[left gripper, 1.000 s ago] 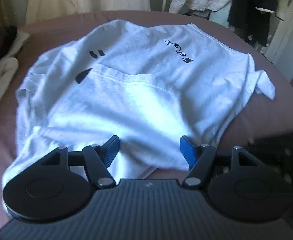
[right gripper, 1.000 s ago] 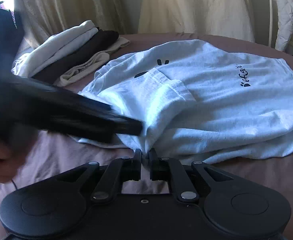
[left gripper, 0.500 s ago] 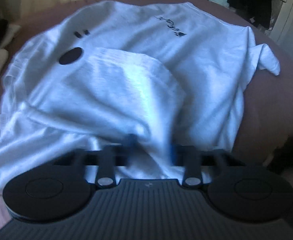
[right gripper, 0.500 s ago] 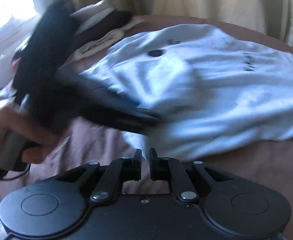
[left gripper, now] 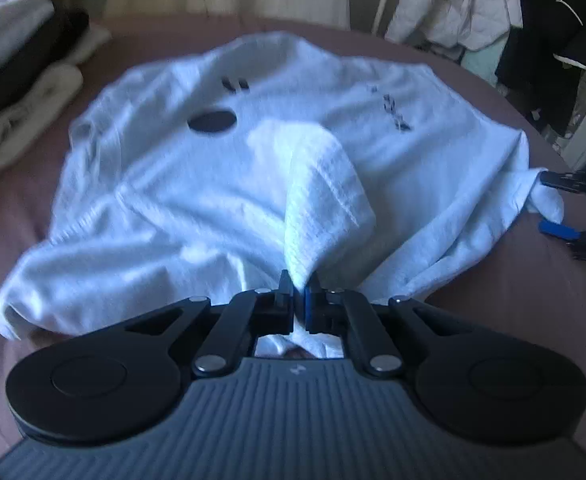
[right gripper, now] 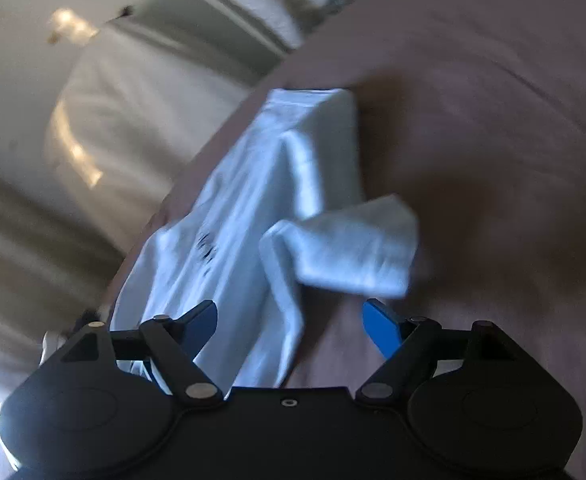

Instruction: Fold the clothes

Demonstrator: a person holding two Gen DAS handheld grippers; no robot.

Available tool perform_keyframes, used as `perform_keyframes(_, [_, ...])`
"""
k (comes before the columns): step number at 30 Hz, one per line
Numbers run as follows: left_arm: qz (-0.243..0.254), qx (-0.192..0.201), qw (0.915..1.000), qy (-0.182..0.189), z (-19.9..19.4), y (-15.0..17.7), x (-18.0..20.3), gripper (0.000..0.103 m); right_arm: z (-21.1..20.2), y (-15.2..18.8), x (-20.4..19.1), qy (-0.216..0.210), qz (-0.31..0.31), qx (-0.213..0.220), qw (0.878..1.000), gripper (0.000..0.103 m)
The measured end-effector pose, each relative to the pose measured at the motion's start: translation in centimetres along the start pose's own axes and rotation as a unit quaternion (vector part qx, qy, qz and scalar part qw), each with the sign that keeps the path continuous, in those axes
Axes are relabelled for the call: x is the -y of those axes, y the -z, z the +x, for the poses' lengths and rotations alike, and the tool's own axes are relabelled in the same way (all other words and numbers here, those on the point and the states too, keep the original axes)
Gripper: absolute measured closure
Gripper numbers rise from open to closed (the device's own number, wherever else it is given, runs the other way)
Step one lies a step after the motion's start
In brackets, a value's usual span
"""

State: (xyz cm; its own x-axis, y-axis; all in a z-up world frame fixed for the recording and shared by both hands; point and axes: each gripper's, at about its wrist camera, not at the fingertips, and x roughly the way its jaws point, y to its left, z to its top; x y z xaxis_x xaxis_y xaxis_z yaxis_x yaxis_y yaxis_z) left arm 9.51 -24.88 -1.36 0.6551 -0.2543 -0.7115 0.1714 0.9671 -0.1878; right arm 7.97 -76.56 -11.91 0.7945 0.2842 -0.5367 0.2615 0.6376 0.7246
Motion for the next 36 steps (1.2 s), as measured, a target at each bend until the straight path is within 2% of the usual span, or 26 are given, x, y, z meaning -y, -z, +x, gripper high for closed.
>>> perform_keyframes(2, [0.015,0.018,0.9997,-0.006,-1.2,-0.4,0.5,0.099,1.6,-0.8,0.5,0.014,0.009,0.014,1.0,0.021])
perform_keyframes(3, [0.024,0.026,0.9993,-0.009,-1.8,-0.6,0.8,0.099,1.7,-0.9,0.4,0.032,0.0,0.04,0.999,0.033])
perform_keyframes(4, [0.031,0.033,0.9989,-0.01,-2.4,-0.8,1.0,0.099,1.8,-0.9,-0.1,0.057,-0.017,0.065,0.996,0.058])
perform_keyframes(5, [0.035,0.038,0.9986,-0.007,-3.0,-1.1,1.2,0.099,1.7,-0.9,-0.9,0.09,-0.052,0.087,0.991,0.073])
perform_keyframes(6, [0.034,0.043,0.9985,0.001,-3.8,-1.3,1.2,0.099,1.4,-0.9,-1.9,0.113,-0.092,0.104,0.984,0.083])
perform_keyframes(7, [0.029,0.047,0.9984,0.011,-4.7,-1.6,1.1,0.099,0.7,-0.8,-2.9,0.13,-0.132,0.126,0.975,0.086])
perform_keyframes(9, [0.019,0.053,0.9977,0.037,-6.6,-1.9,1.1,0.099,-2.4,-0.2,-4.9,0.146,-0.209,0.18,0.95,0.088])
perform_keyframes(10, [0.015,0.054,0.997,0.054,-7.6,-1.9,1.2,0.099,-4.1,0.2,-5.9,0.156,-0.251,0.207,0.933,0.089])
perform_keyframes(12, [0.018,0.036,0.995,0.091,-9.1,-1.1,1.9,0.099,-7.8,1.5,-7.2,0.191,-0.329,0.257,0.888,0.092])
perform_keyframes(13, [0.021,0.018,0.9939,0.107,-9.3,-0.5,2.4,0.099,-9.4,2.0,-7.3,0.209,-0.356,0.27,0.87,0.092])
perform_keyframes(14, [0.02,-0.01,0.9929,0.117,-9.0,0.4,3.0,0.099,-10.7,2.1,-6.5,0.222,-0.36,0.265,0.866,0.093])
perform_keyframes(15, [0.018,-0.039,0.9921,0.118,-8.2,1.6,3.5,0.099,-11.5,1.9,-4.9,0.238,-0.344,0.255,0.872,0.099])
perform_keyframes(16, [0.016,-0.064,0.9915,0.112,-7.2,2.9,3.9,0.099,-11.7,1.7,-2.9,0.256,-0.318,0.243,0.88,0.099])
perform_keyframes(18, [0.01,-0.107,0.9889,0.103,-5.1,5.3,4.2,0.099,-11.5,1.3,1.9,0.276,-0.253,0.203,0.905,0.099])
perform_keyframes(20, [0.004,-0.135,0.9861,0.097,-3.9,6.7,4.1,0.099,-11.0,1.7,5.0,0.281,-0.211,0.171,0.921,0.099])
perform_keyframes(22, [0.006,-0.137,0.9862,0.093,-4.0,6.9,4.0,0.099,-10.4,2.7,7.0,0.28,-0.191,0.146,0.929,0.099])
perform_keyframes(27, [0.014,-0.115,0.9892,0.089,-5.0,6.5,4.2,0.098,-9.6,3.6,5.5,0.318,-0.269,0.144,0.898,0.099])
perform_keyframes(30, [0.032,-0.071,0.9925,0.094,-6.3,6.0,4.8,0.098,-12.0,2.9,4.7,0.331,-0.279,0.175,0.884,0.1])
perform_keyframes(32, [0.056,-0.058,0.9932,0.083,-6.6,6.0,5.4,0.098,-12.6,2.8,3.2,0.363,-0.298,0.183,0.864,0.1])
perform_keyframes(33, [0.059,-0.063,0.9931,0.08,-6.3,6.1,5.5,0.098,-12.3,2.8,2.7,0.376,-0.303,0.179,0.857,0.1])
perform_keyframes(36, [0.027,-0.12,0.9887,0.086,-4.4,6.9,4.7,0.098,-10.7,3.0,2.3,0.412,-0.316,0.15,0.842,0.099])
